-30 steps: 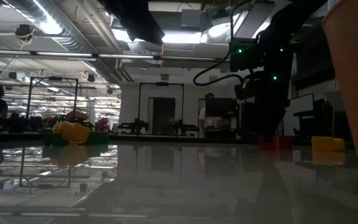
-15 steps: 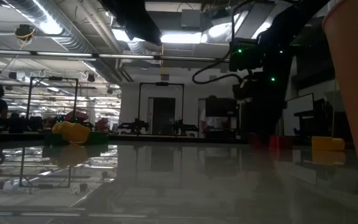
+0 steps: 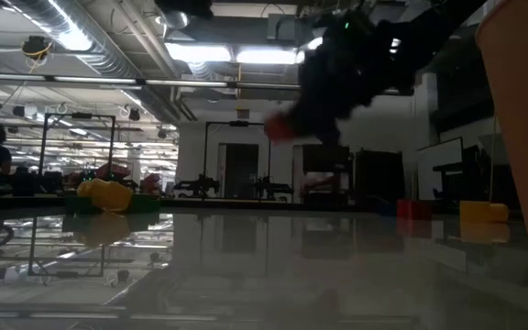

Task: Sort blocks by size
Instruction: Put the small red block into the transparent bin

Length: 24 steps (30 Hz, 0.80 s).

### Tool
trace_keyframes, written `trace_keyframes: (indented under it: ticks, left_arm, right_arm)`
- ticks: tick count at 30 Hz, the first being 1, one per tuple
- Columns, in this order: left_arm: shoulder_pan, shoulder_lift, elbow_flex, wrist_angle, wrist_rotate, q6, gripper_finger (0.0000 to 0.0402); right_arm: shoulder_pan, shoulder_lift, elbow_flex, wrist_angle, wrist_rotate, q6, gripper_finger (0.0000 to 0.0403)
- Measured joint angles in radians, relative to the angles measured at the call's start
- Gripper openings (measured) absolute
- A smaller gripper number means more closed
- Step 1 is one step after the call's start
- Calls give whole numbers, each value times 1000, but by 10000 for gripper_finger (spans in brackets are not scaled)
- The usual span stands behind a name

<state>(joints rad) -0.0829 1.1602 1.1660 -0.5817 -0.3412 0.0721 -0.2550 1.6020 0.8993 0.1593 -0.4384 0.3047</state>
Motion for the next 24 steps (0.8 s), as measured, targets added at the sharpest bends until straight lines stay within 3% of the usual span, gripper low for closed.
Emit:
trace_keyframes:
  ticks: [10,16,24]
  left_arm:
    - [-96,-5,0,7,-39,122,170]
    - [-83,-3,0,65,-40,186,170]
    - [-82,74,0,179,-132,451,170]
  right_arm:
    - [0,0,1,537,-148,143,136]
    - [0,0,1,622,-149,202,134]
    - [0,0,1,663,-147,271,137]
